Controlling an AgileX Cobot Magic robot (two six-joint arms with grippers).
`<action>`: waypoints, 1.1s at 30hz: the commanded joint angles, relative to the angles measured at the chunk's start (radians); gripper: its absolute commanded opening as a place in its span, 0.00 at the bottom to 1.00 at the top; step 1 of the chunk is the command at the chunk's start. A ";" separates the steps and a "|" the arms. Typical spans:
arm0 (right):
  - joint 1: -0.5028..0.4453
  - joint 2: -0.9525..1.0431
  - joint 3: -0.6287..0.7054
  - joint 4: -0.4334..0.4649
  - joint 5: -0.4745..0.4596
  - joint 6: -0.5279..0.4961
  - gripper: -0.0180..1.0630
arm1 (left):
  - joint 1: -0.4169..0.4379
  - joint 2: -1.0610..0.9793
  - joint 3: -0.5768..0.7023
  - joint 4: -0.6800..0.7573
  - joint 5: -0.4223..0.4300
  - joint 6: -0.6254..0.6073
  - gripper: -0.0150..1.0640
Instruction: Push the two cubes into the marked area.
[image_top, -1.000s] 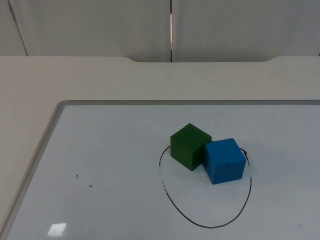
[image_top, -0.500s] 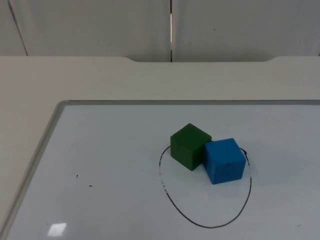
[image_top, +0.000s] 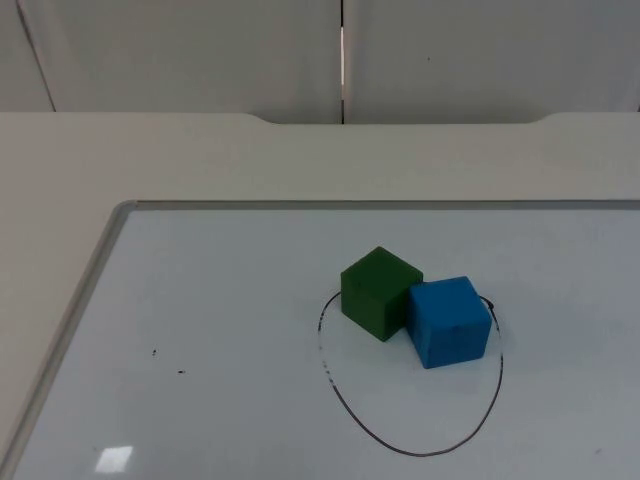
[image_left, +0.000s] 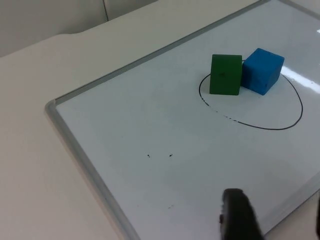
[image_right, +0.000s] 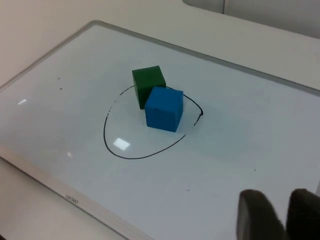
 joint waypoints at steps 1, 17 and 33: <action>0.000 -0.003 0.007 0.003 -0.001 -0.016 0.30 | -0.005 -0.004 0.004 0.002 -0.001 0.000 0.55; 0.000 -0.003 0.007 0.003 -0.001 -0.016 0.99 | -0.005 -0.004 0.004 0.008 -0.001 -0.006 0.99; 0.000 -0.003 0.007 0.003 -0.001 -0.012 0.99 | -0.005 -0.004 0.004 0.008 -0.001 -0.008 0.99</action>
